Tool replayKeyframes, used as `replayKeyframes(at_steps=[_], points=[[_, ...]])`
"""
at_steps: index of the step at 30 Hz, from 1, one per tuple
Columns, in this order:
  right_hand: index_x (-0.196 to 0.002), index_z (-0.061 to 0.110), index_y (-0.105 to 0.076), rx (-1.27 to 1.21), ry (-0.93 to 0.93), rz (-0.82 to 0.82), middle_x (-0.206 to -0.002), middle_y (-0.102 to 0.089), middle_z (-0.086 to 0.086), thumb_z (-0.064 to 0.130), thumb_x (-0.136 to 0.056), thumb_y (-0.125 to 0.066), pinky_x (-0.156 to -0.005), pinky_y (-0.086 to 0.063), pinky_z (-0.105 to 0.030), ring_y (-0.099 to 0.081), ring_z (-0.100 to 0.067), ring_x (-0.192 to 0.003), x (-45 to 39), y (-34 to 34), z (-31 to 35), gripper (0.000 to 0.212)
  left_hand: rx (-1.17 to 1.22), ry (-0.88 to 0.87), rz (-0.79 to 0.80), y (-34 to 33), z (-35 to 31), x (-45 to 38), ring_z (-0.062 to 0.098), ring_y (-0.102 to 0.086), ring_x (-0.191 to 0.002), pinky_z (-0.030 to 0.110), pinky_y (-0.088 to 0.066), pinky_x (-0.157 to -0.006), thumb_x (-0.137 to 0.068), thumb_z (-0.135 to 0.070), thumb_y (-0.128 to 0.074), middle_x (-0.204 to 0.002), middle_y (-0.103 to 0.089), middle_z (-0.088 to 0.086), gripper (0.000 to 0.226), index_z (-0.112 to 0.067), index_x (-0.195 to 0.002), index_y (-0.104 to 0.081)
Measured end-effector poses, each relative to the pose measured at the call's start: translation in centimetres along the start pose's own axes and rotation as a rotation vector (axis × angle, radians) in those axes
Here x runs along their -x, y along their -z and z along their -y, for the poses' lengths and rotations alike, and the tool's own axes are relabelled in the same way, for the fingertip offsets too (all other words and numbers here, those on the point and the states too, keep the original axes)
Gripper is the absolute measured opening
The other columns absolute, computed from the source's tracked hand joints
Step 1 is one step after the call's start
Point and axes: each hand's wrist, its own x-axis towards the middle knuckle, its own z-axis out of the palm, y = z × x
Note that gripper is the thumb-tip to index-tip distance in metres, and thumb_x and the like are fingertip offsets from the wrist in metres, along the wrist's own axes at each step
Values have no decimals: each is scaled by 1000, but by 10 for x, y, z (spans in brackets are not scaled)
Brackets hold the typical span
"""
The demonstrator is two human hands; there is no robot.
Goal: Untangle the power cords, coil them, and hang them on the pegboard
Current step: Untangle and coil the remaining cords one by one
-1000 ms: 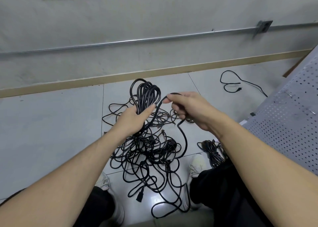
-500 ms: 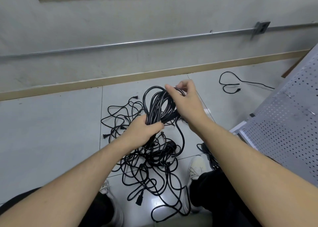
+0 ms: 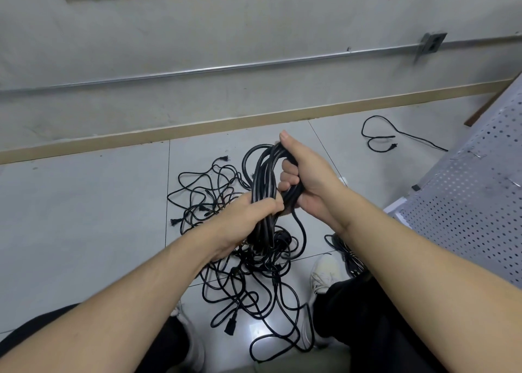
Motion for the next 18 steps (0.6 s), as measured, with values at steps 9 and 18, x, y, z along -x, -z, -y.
replayKeyframes(at_steps=[9,18], points=[[-83,15,-58,145,62,47,-58,-46,-3,68,-96,-49,-54,-44,-30,-48,-19,-50,0,-1,-2,55,92,-60,21,-3,-2,3,35,-63,-88,41,-58,-92,-84,-24,-55,-77,-57,11,14,-15,-75,-62],[-85,18,-56,565,-207,270,-71,-61,-3,80,-94,-14,-66,-49,-30,-60,-19,-59,-1,-1,-38,76,241,-144,-221,19,-20,-2,22,-51,-65,32,-44,-61,-84,-26,-61,-72,-50,8,12,-17,-77,-60]])
